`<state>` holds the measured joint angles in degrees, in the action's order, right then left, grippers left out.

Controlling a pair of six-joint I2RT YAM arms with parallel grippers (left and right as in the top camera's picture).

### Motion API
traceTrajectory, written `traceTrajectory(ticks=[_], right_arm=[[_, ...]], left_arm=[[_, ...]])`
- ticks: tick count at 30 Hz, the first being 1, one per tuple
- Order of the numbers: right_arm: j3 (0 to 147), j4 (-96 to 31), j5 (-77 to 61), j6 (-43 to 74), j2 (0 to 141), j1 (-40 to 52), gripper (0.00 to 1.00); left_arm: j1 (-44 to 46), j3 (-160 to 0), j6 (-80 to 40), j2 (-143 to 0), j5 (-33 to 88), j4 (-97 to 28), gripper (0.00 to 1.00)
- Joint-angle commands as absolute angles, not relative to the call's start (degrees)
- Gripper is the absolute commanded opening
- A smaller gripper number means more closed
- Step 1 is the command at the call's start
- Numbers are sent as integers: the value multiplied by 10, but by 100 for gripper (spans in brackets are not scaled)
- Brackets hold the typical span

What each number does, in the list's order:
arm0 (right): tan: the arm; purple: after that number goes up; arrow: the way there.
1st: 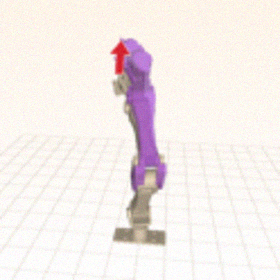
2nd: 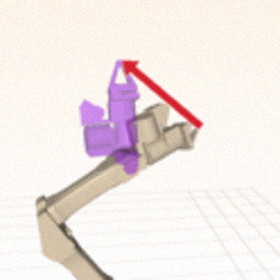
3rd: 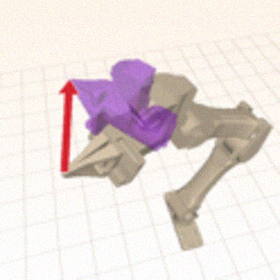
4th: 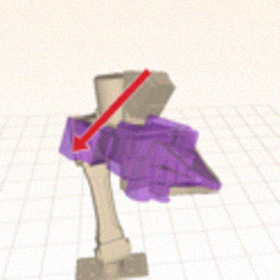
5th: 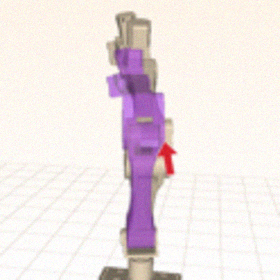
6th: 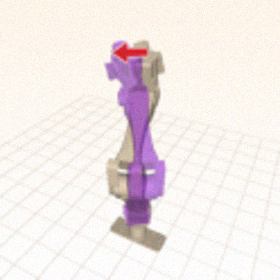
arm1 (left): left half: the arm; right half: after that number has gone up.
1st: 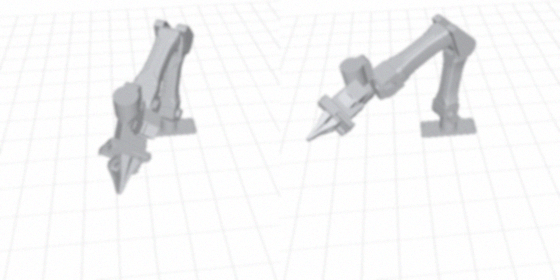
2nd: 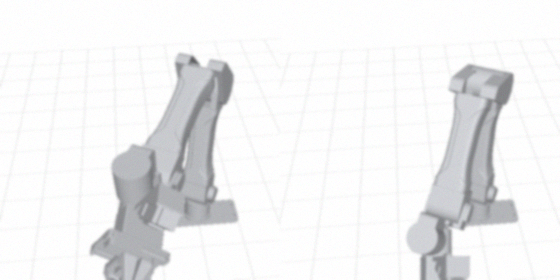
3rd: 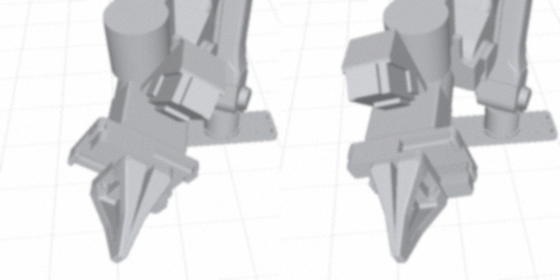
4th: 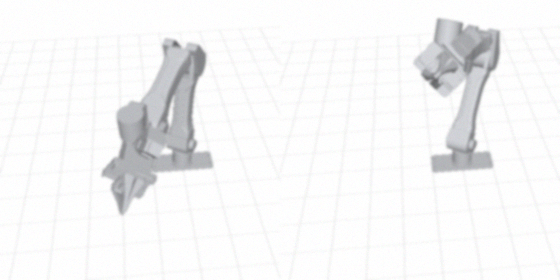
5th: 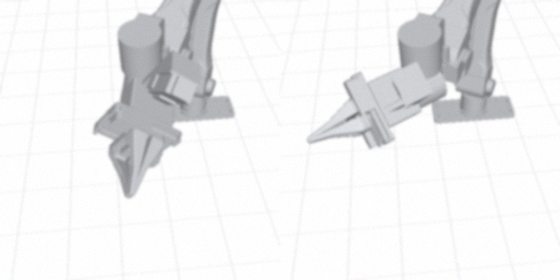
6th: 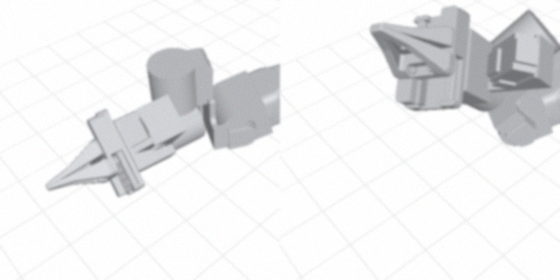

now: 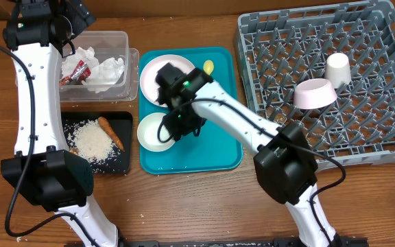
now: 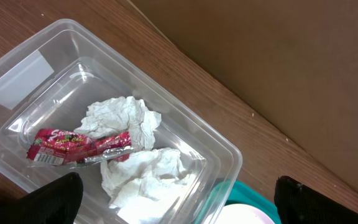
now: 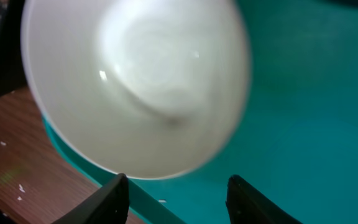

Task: Sort waste into correct bins and load items into the dishwasher
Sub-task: 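Move the right gripper back toward the white bowl on the teal tray, then grasp the rim of the white bowl with the right gripper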

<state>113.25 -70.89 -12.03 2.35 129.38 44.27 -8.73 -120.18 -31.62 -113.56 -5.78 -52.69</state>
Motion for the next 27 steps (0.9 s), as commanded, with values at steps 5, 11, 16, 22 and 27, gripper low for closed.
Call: traceTrajectory(ticks=[5,11,16,22,27], right_arm=[[1150,-668,-98,-50,1276,498,63],[1144,-648,-76,-50,1276,514,65],[1114,-631,-84,-50,1280,517,65],[1112,-638,-116,-50,1280,531,66],[1109,-628,-120,-50,1281,551,68]], left_arm=[[-86,-1209,-324,-1125,-57,-526,100],[-86,-1209,-324,-1125,-57,-526,100],[-86,-1209,-324,-1125,-57,-526,100],[-86,-1209,-324,-1125,-57,-526,100],[-86,-1209,-324,-1125,-57,-526,100]])
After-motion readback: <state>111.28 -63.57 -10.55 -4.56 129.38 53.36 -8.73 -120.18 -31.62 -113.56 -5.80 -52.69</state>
